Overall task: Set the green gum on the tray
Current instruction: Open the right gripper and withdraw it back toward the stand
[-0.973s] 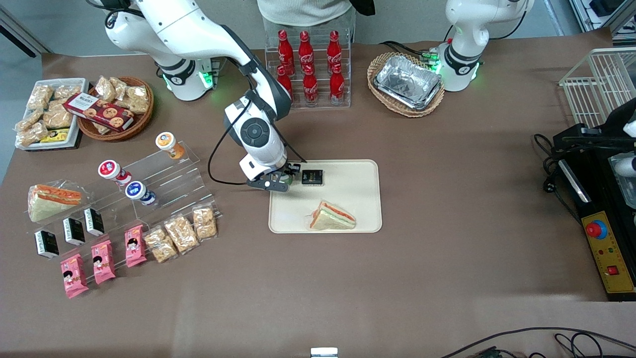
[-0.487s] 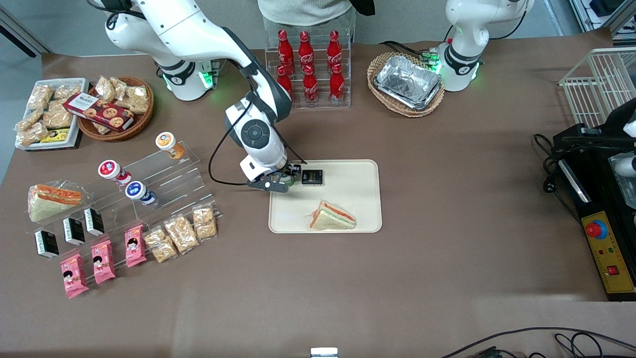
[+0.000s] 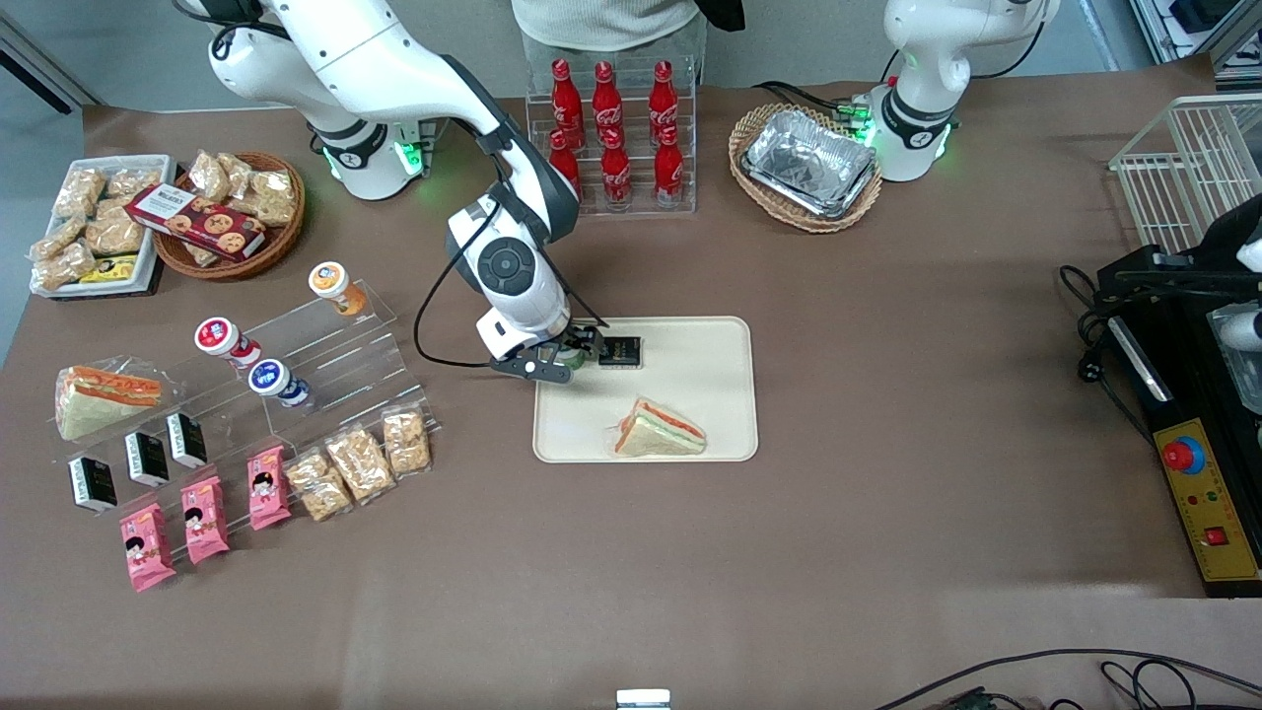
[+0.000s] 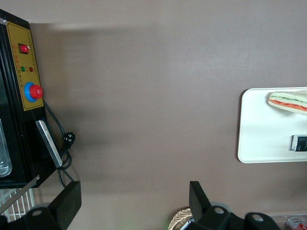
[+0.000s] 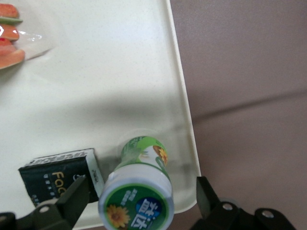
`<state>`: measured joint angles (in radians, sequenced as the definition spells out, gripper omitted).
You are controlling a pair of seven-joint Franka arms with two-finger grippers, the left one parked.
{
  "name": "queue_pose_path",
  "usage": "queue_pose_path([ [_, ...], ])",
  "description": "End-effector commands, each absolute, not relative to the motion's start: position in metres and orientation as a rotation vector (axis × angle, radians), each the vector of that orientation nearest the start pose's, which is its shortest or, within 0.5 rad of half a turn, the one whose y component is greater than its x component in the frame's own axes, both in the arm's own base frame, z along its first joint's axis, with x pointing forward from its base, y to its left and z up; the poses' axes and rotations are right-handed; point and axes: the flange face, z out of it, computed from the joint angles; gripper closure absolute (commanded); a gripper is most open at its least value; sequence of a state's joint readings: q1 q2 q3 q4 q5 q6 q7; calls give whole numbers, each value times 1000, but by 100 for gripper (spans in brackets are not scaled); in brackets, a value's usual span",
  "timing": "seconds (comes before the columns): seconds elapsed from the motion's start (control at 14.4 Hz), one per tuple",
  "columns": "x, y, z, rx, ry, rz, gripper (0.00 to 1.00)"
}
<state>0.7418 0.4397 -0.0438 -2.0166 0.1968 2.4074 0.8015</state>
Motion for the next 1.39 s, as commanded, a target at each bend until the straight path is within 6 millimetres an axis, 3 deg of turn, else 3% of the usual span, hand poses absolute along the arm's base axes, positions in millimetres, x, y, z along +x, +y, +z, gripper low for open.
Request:
queue_pose_path([
  [0.0,459,389,228,-3033,432,161,0],
  [0.14,464,390,249,-3005,487,137,0],
  [0.35,476,373,326,-2984,449,79,0],
  [0.56,510,322,412,-3058,339,25,0],
  [0.76,537,248,471,-3077,240,53,0],
  [1.04,555,139,518,-3062,90,-9,0],
  [1.18,559,100,536,-3130,-30,-72,0],
  [1.32,561,69,555,-3180,-16,-64,0],
])
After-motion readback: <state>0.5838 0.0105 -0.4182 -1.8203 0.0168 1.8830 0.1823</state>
